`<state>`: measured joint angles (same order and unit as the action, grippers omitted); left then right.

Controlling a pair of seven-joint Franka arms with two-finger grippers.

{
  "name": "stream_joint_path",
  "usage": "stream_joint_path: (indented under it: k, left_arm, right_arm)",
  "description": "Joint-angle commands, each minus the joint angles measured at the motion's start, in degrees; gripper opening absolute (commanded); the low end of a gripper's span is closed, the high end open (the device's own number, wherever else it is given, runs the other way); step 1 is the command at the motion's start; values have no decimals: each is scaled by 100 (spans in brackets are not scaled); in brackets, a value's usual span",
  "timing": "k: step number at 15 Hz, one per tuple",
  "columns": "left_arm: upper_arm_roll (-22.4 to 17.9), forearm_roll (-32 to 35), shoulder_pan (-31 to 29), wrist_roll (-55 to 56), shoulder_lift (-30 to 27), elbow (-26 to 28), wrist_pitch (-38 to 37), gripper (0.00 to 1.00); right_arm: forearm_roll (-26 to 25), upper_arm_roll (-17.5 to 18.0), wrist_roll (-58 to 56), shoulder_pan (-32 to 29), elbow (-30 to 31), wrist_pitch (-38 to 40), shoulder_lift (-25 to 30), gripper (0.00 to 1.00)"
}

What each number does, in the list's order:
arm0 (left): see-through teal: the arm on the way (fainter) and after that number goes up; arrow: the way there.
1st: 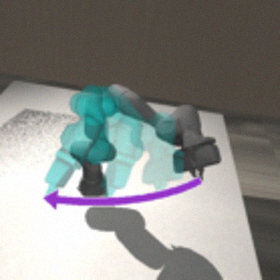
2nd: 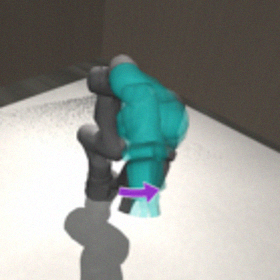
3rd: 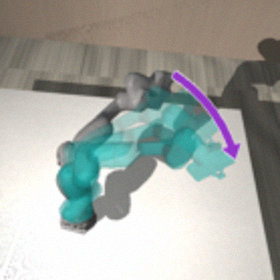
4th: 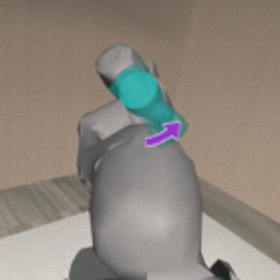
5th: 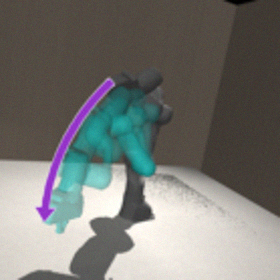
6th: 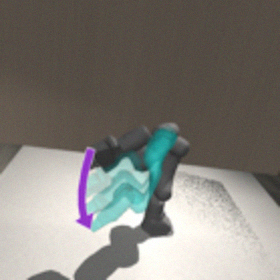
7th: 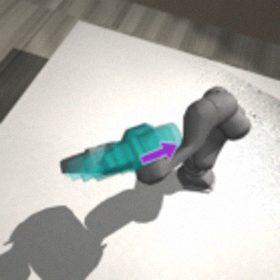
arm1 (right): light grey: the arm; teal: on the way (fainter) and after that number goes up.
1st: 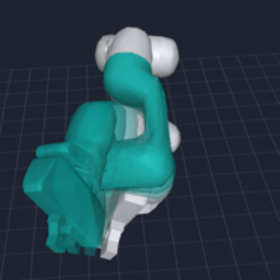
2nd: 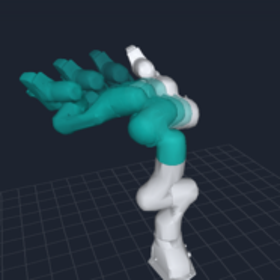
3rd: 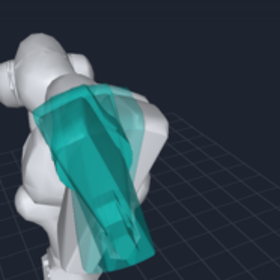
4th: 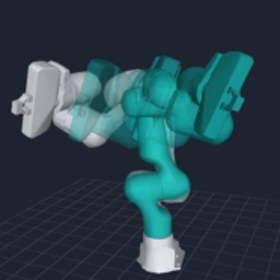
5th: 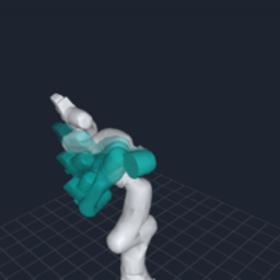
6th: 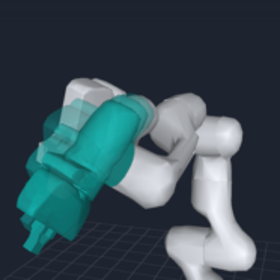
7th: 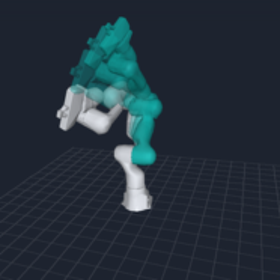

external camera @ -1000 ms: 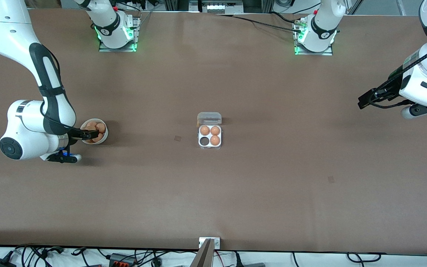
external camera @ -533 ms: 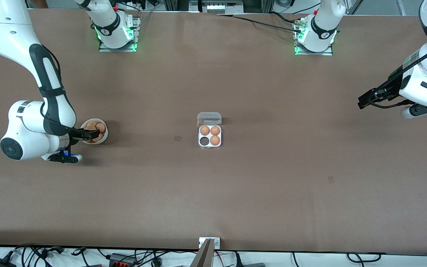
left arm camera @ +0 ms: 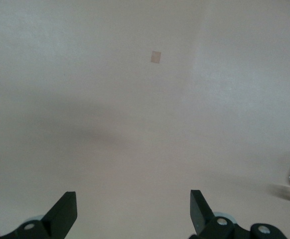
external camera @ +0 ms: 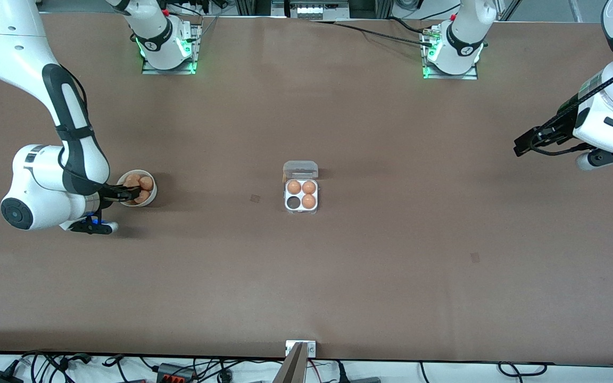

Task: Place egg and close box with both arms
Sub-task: 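Lower the right gripper into the bowl and grasp one brown egg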

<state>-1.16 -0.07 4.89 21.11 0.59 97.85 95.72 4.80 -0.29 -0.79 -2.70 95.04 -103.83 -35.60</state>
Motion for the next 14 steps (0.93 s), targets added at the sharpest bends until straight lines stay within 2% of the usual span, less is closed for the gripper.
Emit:
stream_joint_path:
  k: [1, 3, 5, 8, 9, 11, 12, 13, 14]
  left_arm:
    - [19, 139, -6, -81, 3, -46, -71, 100]
    - [19, 139, -6, -81, 3, -46, -71, 100]
    - [11, 139, -15, -81, 11, -46, -71, 100]
    - [-7, 95, -15, -177, 38, -64, -71, 100]
    - [-16, 77, -15, -204, 38, -64, -71, 94]
    - [-16, 77, -15, -204, 38, -73, -71, 71]
    - [-16, 77, -15, -204, 38, -73, -71, 63]
    - [-16, 68, -15, -195, 29, -73, -71, 50]
    - [-16, 60, -24, -195, 29, -73, -71, 44]
  right_arm:
    - [109, 20, -71, -37, -100, -6, -79, 29]
    - [92, 20, -88, -37, -117, 29, -70, 16]
    - [57, 20, -123, -37, -187, 64, -61, 9]
    - [39, 20, -456, -29, -424, 231, 61, 6]
    - [48, 20, -483, -20, -651, 440, 79, 6]
    - [65, 73, -492, 33, -1318, 1037, 105, 6]
    - [65, 108, -501, 77, -1643, 1223, 97, 6]
    - [74, 178, -562, 173, -1908, 1277, 97, 6]
    - [92, 265, -563, 278, -2023, 1243, 97, 5]
